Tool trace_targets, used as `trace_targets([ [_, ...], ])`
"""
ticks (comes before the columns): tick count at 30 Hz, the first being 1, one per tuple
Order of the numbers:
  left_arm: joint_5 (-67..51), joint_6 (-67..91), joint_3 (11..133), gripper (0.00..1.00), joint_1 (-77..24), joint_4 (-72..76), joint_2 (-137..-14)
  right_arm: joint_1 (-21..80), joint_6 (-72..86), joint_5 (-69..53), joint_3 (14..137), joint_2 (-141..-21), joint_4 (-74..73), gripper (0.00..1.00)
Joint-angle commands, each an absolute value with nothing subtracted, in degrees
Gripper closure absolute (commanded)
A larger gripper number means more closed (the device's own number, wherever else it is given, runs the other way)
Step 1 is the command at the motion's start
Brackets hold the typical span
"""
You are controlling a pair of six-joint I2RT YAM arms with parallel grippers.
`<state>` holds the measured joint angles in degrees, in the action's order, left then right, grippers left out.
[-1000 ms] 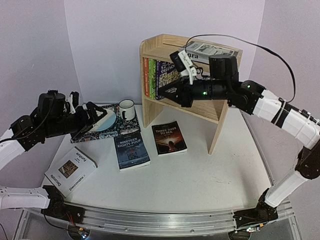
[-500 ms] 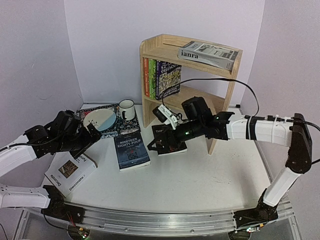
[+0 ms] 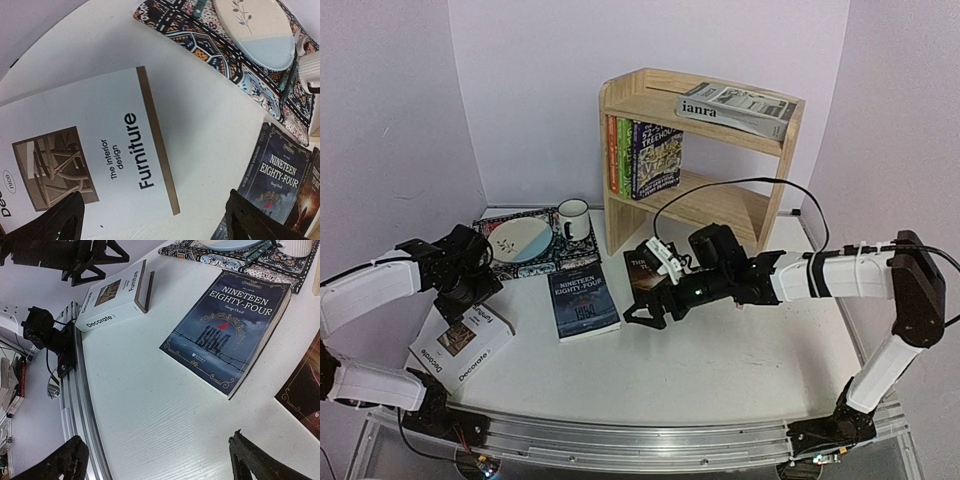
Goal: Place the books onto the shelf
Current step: Move the book to the center of the board.
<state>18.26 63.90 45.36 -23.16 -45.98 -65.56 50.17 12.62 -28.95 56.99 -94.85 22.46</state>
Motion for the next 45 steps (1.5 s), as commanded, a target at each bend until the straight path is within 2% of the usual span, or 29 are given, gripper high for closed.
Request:
trace_targets([
  [1, 19.0, 63.13, 45.58, 0.01, -14.91, -47.26, -62.84, 50.49, 11.22, -28.53, 55.3, -91.02, 25.16, 0.02],
  [8, 14.83, 59.6, 43.41, 0.04, 4.99, -47.1, -57.49, 50.47, 8.87, -28.73, 53.28, -89.48, 25.12, 0.02],
  [15, 15.15, 58.46, 40.83, 0.07, 18.09, -49.73, -56.45, 50.45, 7.35, -29.79, 54.0, -89.33, 24.29, 0.02],
  [20, 19.56, 58.14, 40.64, 0.08, 23.55, -51.28, -54.68, 50.45, 7.33, -31.09, 54.4, -89.7, 23.74, 0.02],
  [27, 15.92, 62.27, 36.87, 0.13, 25.01, -50.95, -55.45, 50.48, 8.16, -32.73, 54.58, -90.54, 23.81, 0.02],
  [31, 15.77, 64.2, 34.94, 0.2, 25.04, -51.93, -56.3, 50.46, 8.29, -32.87, 54.78, -90.8, 23.82, 0.02],
  [34, 17.24, 65.71, 34.93, 0.34, 24.98, -52.7, -57.62, 50.46, 8.26, -32.74, 54.71, -90.91, 23.82, 0.02],
  [36, 17.82, 66.85, 35.14, 0.51, 25.0, -52.94, -58.36, 50.47, 8.34, -32.82, 54.65, -90.8, 23.82, 0.02],
  [38, 17.42, 67.23, 35.16, 0.56, 24.96, -52.88, -59.51, 50.46, 8.26, -32.87, 54.58, -90.71, 23.8, 0.02],
  [45, 17.3, 69.42, 35.01, 0.55, 24.98, -52.92, -62.01, 50.46, 8.34, -33.46, 55.19, -91.09, 23.78, 0.02],
])
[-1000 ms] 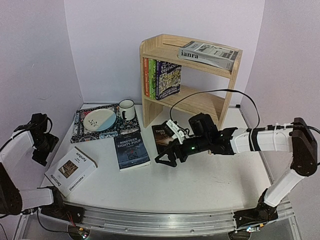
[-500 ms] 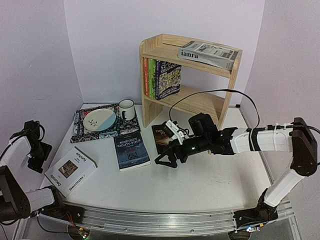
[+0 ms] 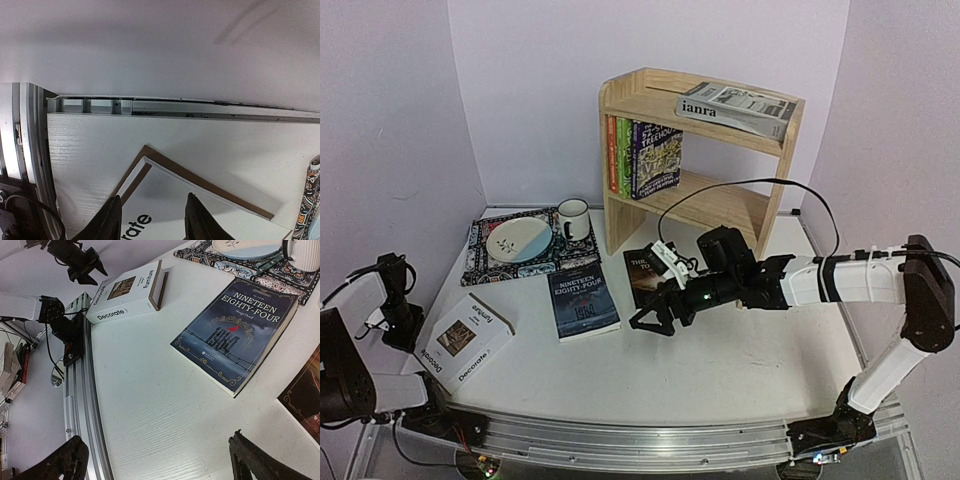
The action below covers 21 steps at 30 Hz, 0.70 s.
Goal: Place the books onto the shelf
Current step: Move the book to the center of the board.
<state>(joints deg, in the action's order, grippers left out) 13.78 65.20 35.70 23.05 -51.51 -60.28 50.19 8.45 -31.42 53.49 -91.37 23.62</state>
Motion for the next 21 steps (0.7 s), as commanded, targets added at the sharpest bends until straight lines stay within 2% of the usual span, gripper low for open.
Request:
trace_targets([
  [1, 17.39, 69.26, 35.14, 0.53, 25.01, -52.91, -62.31, 50.46, 8.31, -33.48, 55.09, -90.98, 23.81, 0.02],
  [5, 16.56, 68.9, 35.45, 0.47, 24.97, -52.6, -63.76, 50.49, 8.13, -33.09, 54.41, -90.36, 23.8, 0.02],
  [13, 7.87, 70.61, 32.76, 0.47, 23.94, -48.73, -64.81, 50.45, 7.52, -32.24, 53.91, -89.27, 23.82, 0.02],
  [21, 5.01, 78.54, 32.23, 0.47, 10.51, -46.66, -67.24, 50.46, 7.39, -32.17, 54.04, -89.56, 23.9, 0.02],
])
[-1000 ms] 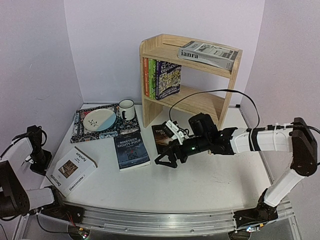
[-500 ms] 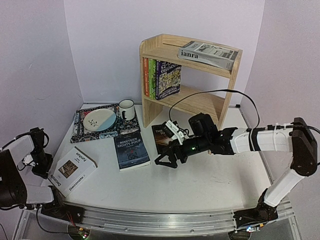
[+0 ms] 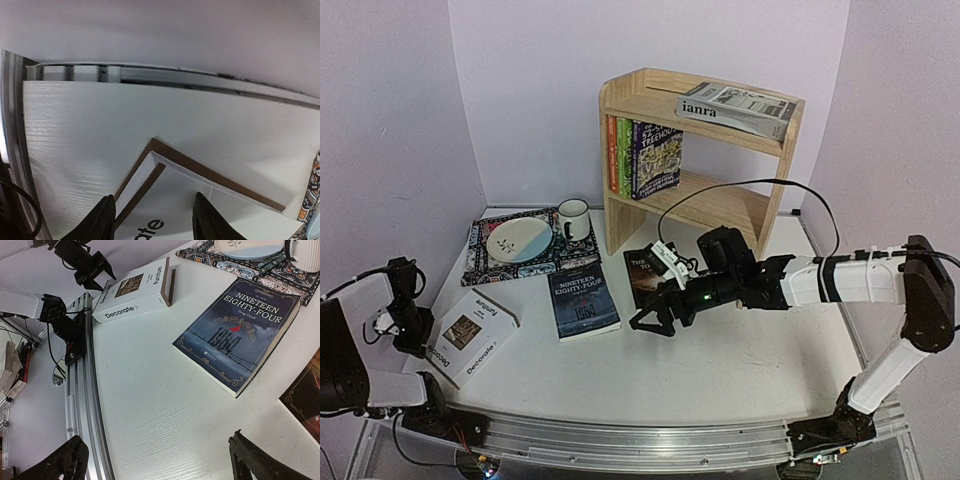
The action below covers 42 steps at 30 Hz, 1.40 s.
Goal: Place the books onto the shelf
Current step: Move the book to the center of the board.
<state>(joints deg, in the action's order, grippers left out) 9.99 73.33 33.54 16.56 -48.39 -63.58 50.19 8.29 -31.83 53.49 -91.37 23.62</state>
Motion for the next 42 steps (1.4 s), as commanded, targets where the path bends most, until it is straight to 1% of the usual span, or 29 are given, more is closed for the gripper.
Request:
trace_targets([
  [1, 4.16, 79.1, 32.47, 0.47, 8.99, -46.66, -68.14, 50.46, 7.39, -32.17, 54.08, -89.56, 23.9, 0.02],
  [4, 1.76, 80.71, 33.53, 0.49, 3.78, -46.8, -69.48, 50.46, 7.38, -32.04, 54.14, -89.52, 23.96, 0.02],
  [6, 1.84, 82.51, 34.37, 0.49, 0.34, -46.82, -67.98, 50.49, 7.3, -31.84, 54.08, -89.47, 23.99, 0.02],
  [11, 3.68, 87.54, 38.21, 0.44, -10.97, -47.0, -65.0, 50.46, 7.88, -30.02, 54.29, -90.48, 23.93, 0.02],
  [13, 4.23, 88.13, 40.54, 0.42, -14.81, -47.53, -65.89, 50.46, 8.34, -29.35, 54.6, -91.29, 23.98, 0.02],
  [16, 7.24, 85.48, 45.11, 0.39, -17.74, -49.91, -68.52, 50.47, 10.22, -27.45, 55.54, -93.25, 24.14, 0.02],
  [19, 12.99, 81.4, 50.61, 0.33, -18.39, -54.51, -69.88, 50.45, 12.83, -25.03, 56.47, -94.91, 24.56, 0.02],
  [22, 19.45, 76.59, 53.12, 0.26, -18.35, -56.19, -68.8, 50.62, 15.08, -24.57, 56.71, -95.97, 25.77, 0.02],
  [25, 23.12, 70.89, 54.72, 0.17, -18.3, -56.03, -66.89, 50.89, 15.77, -24.09, 56.78, -96.31, 26.56, 0.02],
  [27, 25.22, 65.03, 55.93, 0.06, -18.27, -55.51, -65.88, 51.01, 15.95, -23.88, 56.84, -96.44, 26.73, 0.02],
  [29, 26.87, 59.47, 55.82, 0.02, -18.18, -52.83, -64.23, 51.16, 16.19, -23.93, 56.8, -96.58, 27.04, 0.02],
  [33, 23.97, 45.55, 51.93, 0.01, -16.65, -43.36, -61.07, 51.56, 16.64, -24.03, 56.53, -96.87, 27.84, 0.02],
  [36, 23.63, 42.74, 49.59, 0.01, -16.14, -40.47, -62.57, 51.75, 16.94, -24.41, 56.52, -96.86, 28.05, 0.02],
  [42, 19.62, 40.11, 47.96, 0.04, -16.16, -36.38, -70.9, 52.14, 17.71, -24.99, 56.62, -97.26, 28.07, 0.02],
])
